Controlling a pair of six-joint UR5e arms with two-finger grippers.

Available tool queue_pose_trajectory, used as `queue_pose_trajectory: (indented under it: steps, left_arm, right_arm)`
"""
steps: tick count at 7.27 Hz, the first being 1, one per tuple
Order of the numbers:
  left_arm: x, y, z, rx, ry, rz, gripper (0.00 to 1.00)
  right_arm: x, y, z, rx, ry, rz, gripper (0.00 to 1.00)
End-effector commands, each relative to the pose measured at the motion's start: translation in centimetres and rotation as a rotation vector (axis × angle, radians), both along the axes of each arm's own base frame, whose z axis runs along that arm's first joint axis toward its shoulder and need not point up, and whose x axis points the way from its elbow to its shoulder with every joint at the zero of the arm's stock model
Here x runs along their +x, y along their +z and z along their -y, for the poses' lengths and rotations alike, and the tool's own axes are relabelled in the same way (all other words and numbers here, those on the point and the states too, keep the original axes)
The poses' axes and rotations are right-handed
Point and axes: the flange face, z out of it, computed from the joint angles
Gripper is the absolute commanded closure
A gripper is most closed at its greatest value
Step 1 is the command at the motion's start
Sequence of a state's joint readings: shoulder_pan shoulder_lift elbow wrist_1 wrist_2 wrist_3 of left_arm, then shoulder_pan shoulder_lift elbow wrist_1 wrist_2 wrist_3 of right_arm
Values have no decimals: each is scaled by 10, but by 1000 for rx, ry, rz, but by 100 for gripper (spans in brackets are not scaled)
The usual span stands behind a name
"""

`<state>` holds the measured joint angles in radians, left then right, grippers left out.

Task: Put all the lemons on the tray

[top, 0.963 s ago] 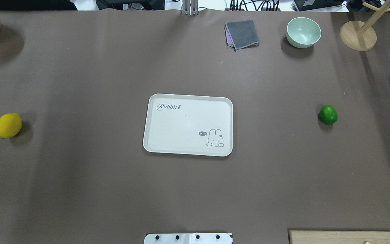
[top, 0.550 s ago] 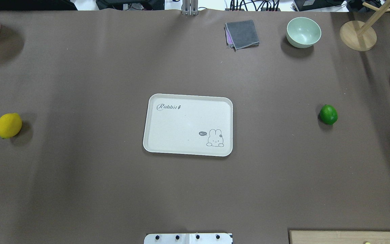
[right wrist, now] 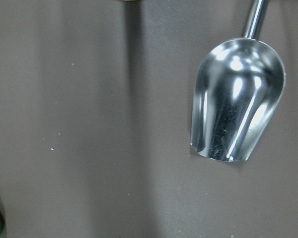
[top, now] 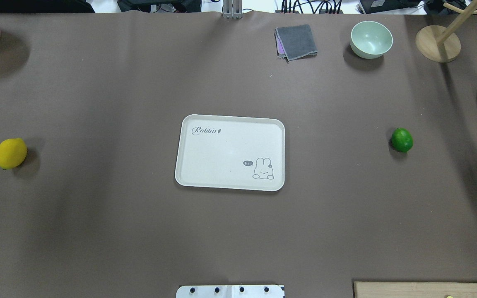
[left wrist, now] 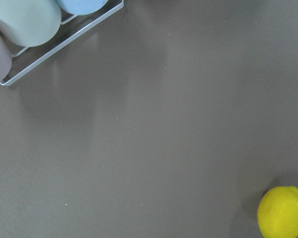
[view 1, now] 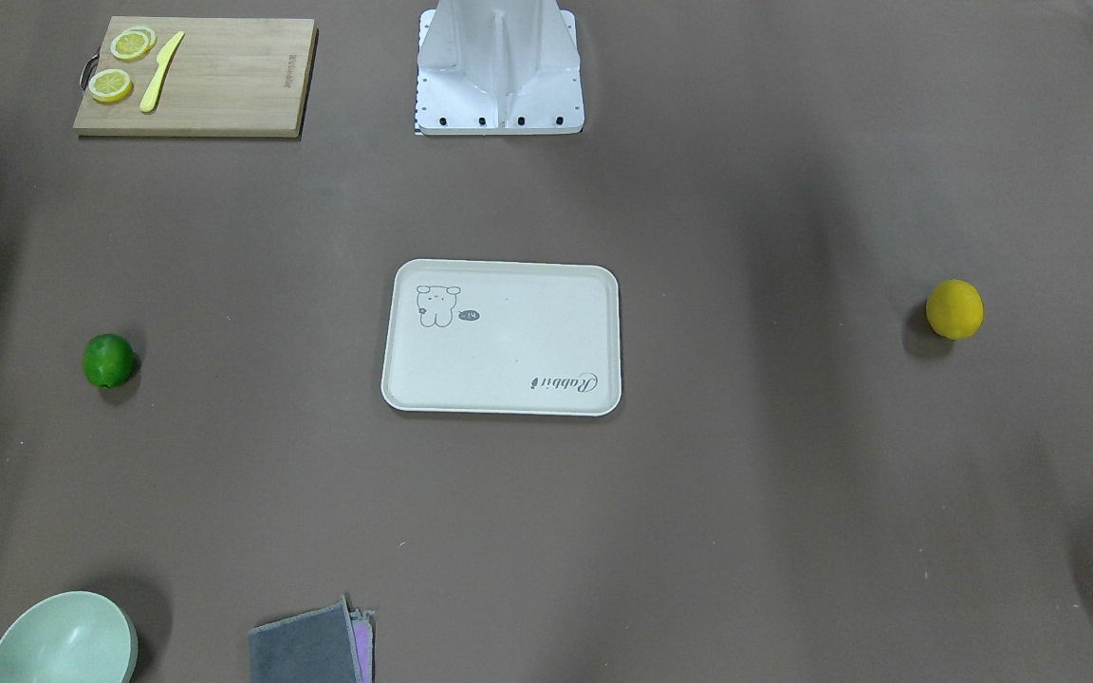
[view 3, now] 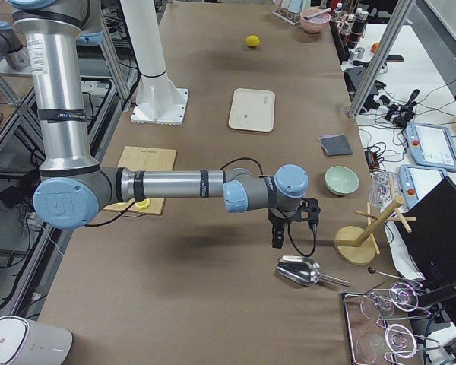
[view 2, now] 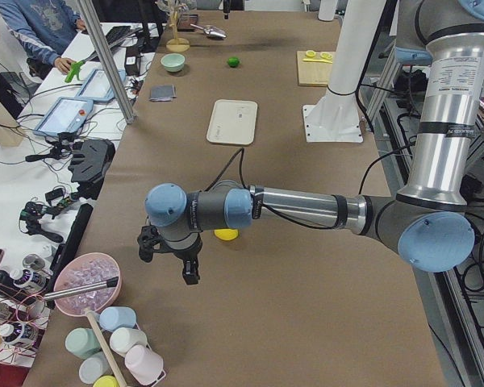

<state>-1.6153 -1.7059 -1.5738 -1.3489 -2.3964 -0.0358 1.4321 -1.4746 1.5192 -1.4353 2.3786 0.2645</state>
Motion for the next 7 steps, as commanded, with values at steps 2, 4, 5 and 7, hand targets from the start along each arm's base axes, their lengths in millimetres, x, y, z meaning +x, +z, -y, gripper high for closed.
queue_pose_trajectory:
  steps: [2,4,5,7]
  left_arm:
    - [35,-57,24,-15,-15,9,4]
    - [82,-87,15,-28,-17,42,4]
    - [99,-80,15,-42,12,43,4]
    - [122,-58,12,-29,15,36,4]
  right_arm:
    - [-45,-34,28,15,-21,-9,0]
    - [-78,-62,43,-6,-1,-6,0]
    - [-96,-68,45,-5,-13,-13,0]
    - [-135,-91,53,15,-40,-24,0]
